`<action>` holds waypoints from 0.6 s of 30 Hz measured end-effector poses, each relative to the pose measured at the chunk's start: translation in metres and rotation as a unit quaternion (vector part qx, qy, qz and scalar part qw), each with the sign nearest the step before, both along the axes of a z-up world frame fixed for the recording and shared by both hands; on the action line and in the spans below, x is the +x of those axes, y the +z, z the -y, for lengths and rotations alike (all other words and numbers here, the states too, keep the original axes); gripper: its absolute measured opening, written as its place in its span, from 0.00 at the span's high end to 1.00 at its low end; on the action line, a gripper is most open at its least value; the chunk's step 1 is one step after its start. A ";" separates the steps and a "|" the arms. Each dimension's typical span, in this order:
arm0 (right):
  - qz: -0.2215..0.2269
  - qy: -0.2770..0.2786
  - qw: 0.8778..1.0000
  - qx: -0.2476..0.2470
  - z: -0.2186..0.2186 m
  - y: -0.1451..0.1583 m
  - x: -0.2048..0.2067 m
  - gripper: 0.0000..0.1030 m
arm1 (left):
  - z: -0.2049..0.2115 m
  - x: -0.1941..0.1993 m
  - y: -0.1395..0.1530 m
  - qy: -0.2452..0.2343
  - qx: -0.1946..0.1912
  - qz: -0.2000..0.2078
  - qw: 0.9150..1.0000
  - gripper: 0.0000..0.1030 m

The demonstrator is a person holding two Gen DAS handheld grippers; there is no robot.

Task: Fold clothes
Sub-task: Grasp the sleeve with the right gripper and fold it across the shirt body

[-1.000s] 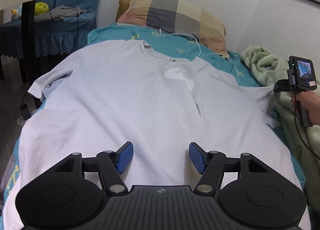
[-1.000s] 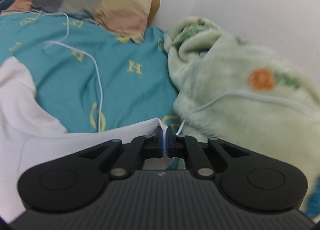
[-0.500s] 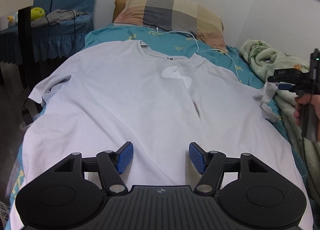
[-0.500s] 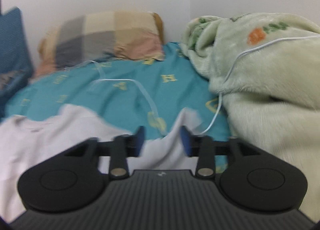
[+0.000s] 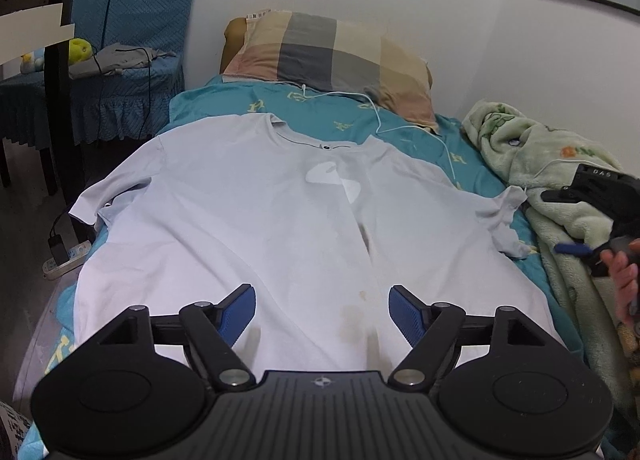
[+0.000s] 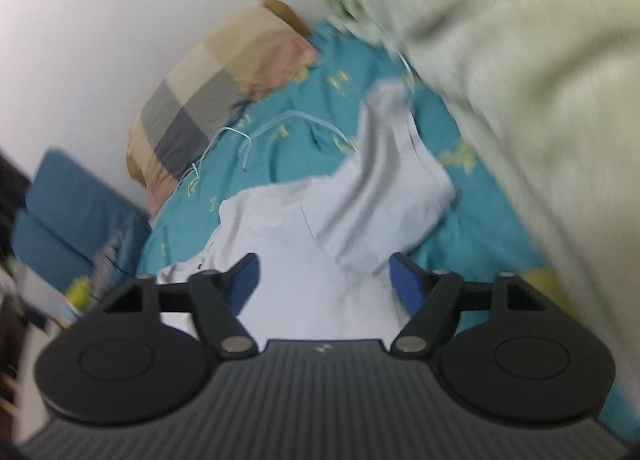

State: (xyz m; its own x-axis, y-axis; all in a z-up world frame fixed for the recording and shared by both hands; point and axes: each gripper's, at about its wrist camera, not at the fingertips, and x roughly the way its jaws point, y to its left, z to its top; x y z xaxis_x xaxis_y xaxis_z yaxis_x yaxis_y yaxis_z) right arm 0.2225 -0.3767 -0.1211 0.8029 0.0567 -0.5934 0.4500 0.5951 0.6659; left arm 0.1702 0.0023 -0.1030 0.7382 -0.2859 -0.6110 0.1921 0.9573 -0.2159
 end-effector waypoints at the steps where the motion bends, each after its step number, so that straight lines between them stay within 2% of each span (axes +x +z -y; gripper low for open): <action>1: -0.005 -0.008 1.000 0.025 0.004 -0.011 0.001 0.20 | 0.001 0.000 -0.001 0.000 -0.003 -0.001 1.000 0.26; 4: -0.024 -0.012 0.997 0.074 0.012 -0.043 0.013 0.20 | 0.001 0.004 -0.006 0.003 -0.012 -0.010 1.000 0.26; 6: -0.024 -0.013 0.996 0.085 0.014 -0.060 0.024 0.20 | 0.000 0.007 -0.009 0.006 -0.015 -0.015 1.000 0.26; 11: 0.005 -0.019 0.997 0.070 0.018 -0.087 0.053 0.20 | -0.001 0.017 -0.019 0.013 -0.021 -0.027 0.999 0.26; 18: 0.076 -0.048 0.996 0.026 0.040 -0.098 0.085 0.19 | -0.005 0.027 -0.030 0.016 -0.039 -0.040 0.998 0.26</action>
